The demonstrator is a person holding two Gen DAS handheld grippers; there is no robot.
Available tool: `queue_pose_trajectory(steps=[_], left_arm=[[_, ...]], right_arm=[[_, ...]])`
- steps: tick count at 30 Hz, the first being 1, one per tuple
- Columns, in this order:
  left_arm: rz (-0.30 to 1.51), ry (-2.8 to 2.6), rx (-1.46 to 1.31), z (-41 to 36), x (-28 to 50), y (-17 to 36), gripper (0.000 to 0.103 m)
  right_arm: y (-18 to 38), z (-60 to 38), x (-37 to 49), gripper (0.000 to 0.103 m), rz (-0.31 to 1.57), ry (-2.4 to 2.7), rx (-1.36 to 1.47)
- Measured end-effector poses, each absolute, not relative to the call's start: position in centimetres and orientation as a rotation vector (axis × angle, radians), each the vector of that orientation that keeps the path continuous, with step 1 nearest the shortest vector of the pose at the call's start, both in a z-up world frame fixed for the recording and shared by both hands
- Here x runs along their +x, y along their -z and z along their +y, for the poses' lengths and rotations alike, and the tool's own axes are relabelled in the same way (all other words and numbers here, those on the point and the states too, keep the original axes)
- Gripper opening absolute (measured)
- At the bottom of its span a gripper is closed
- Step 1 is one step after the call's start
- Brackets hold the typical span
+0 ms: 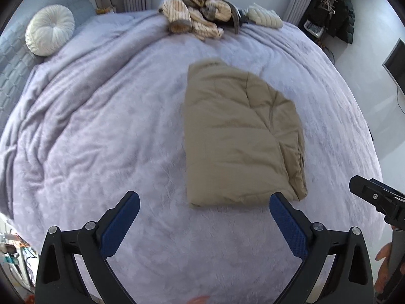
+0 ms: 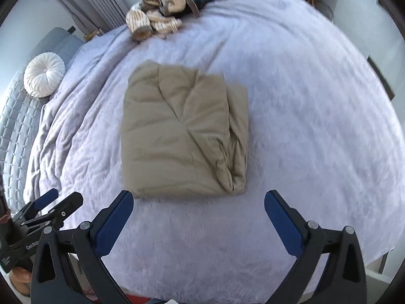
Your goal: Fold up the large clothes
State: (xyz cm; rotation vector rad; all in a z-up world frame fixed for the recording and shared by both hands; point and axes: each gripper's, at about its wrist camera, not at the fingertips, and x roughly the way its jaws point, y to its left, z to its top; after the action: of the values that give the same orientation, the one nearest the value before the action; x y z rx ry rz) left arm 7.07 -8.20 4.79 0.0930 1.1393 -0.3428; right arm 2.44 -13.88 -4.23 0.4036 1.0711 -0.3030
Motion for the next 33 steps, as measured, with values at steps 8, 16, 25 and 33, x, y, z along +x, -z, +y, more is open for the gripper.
queue_pose_trajectory(steps=[8, 16, 25, 33], left_arm=[[1.094, 0.313, 0.079, -7.7, 6.2, -7.9, 0.103], [1.087, 0.291, 0.089, -7.8, 5.7, -9.1, 0.103], [1.089, 0.274, 0.088, -7.6, 6.0, -9.3, 0.103], [1.090, 0.274, 0.096, -7.7, 5.9, -9.1, 0.103]], right_arm=[[1.0, -12.6, 2.4, 0.103, 1.034, 0.348, 0.358], [0.4, -11.9, 2.4, 0.103, 1.034, 0.347, 0.333], [0.4, -11.9, 2.3, 0.103, 1.040, 0.354, 0.318], [0.4, -12.2, 2.3, 0.103, 1.042, 0.357, 0.316]])
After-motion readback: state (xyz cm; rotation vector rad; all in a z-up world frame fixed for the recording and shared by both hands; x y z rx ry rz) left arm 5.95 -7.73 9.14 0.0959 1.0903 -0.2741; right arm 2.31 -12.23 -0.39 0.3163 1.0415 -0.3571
